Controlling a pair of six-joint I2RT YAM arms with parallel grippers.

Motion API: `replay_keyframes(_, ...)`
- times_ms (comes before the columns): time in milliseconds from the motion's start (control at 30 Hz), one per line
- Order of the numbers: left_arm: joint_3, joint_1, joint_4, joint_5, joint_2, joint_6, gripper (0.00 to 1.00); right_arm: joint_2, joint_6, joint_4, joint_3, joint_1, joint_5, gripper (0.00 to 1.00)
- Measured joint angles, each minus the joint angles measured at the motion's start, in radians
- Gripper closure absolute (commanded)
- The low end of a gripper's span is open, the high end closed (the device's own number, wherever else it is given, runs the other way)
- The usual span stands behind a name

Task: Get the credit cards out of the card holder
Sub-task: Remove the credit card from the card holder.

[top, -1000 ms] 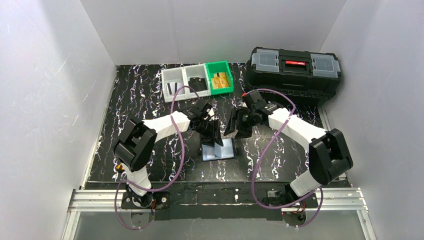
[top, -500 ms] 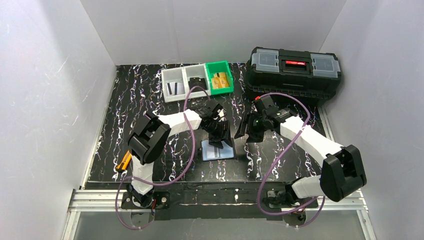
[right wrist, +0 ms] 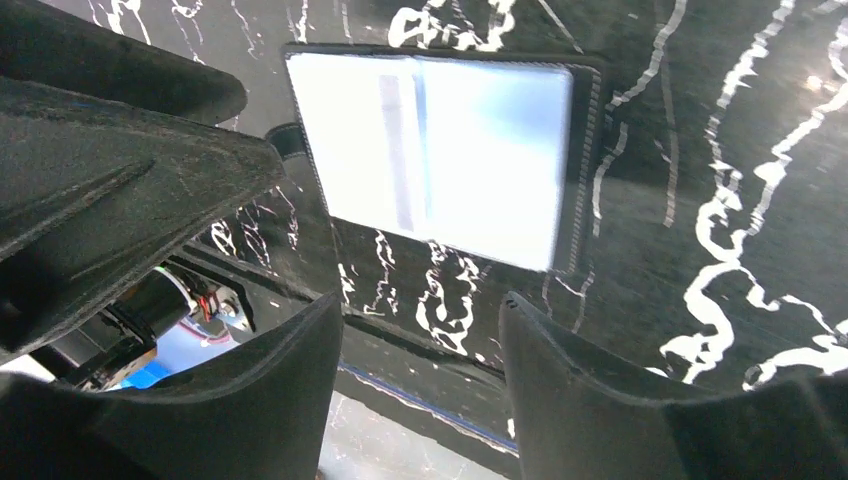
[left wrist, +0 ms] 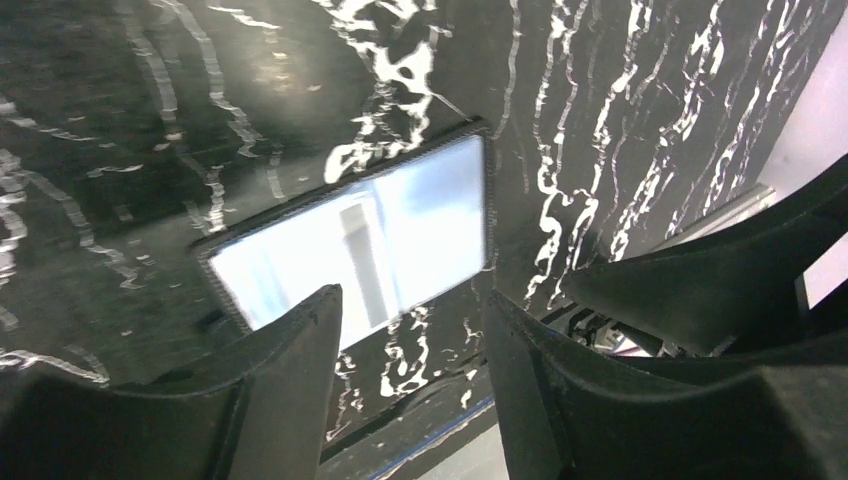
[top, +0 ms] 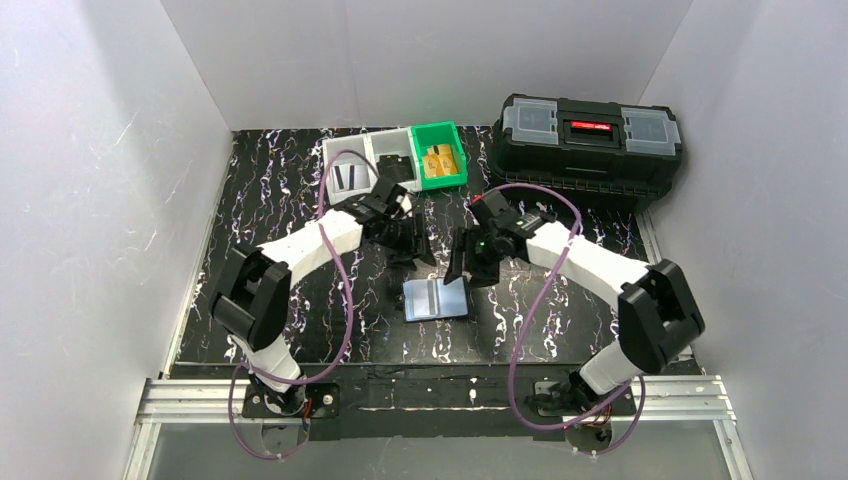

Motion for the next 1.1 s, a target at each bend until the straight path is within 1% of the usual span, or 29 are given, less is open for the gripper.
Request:
replay_keyframes(33, -0.017, 0.023, -0.002, -0.003, -0.021, 0.006, 0.52, 0.027, 0.000, 0.000, 0.021, 0.014, 0.002, 0.40)
replay_keyframes(167, -0.084, 0.065, -0.005, -0.004, -0.043, 0.019, 0.62, 0.133, -0.001, 0.002, 0.101, 0.060, 0.007, 0.45)
replay_keyframes(267, -0.128, 0.074, -0.017, 0.004, -0.043, 0.027, 0.69, 0.212, -0.002, 0.008, 0.138, 0.084, 0.010, 0.48)
replay_keyframes(367, -0.138, 0.075, -0.026, 0.020, -0.042, 0.035, 0.76, 0.274, -0.002, 0.008, 0.146, 0.100, 0.010, 0.50)
replay_keyframes(567, -0.141, 0.075, -0.007, 0.063, -0.038, 0.042, 0.89, 0.321, -0.002, 0.008, 0.147, 0.108, 0.010, 0.51)
replay_keyframes(700, -0.152, 0.075, 0.009, 0.075, -0.020, 0.043, 0.96, 0.325, -0.003, 0.009, 0.150, 0.111, 0.010, 0.50)
replay_keyframes(833, -0.169, 0.075, 0.025, 0.078, 0.018, 0.047, 1.00, 0.328, -0.003, 0.008, 0.158, 0.122, 0.014, 0.47)
replay_keyframes(1000, -0.195, 0.075, 0.034, 0.076, 0.043, 0.049, 1.00, 0.353, -0.008, 0.003, 0.193, 0.143, 0.031, 0.38)
replay_keyframes(1100, -0.198, 0.075, 0.037, 0.079, 0.044, 0.049, 1.00, 0.371, -0.013, -0.004, 0.209, 0.154, 0.046, 0.37)
